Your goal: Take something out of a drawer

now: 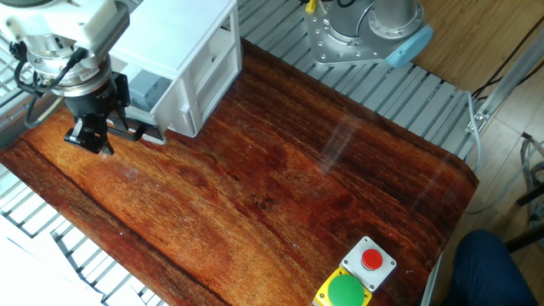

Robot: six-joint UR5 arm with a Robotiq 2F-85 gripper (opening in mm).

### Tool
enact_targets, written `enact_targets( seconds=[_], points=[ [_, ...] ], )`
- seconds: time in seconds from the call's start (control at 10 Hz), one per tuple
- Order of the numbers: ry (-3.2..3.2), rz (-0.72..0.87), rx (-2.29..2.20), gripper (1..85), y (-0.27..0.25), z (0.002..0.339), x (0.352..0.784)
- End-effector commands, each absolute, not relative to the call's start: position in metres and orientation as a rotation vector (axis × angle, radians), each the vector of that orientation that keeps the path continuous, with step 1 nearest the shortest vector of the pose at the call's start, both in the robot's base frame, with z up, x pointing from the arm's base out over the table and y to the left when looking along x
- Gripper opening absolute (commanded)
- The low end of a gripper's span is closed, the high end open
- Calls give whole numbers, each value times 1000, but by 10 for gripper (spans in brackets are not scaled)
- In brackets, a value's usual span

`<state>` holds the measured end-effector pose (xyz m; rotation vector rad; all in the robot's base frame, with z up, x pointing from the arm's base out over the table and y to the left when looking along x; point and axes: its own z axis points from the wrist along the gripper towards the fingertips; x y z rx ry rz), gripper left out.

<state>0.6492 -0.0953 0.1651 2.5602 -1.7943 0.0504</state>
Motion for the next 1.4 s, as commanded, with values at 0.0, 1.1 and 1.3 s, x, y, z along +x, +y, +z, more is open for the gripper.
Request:
enact_targets(
  seconds=[0.0,1.1,1.3],
  points=[
    [-1795,30,2564,467,-98,158,643],
    [-1828,81,2609,453,-84,151,670],
    [-1827,78,2623,453,-80,152,674]
  ],
)
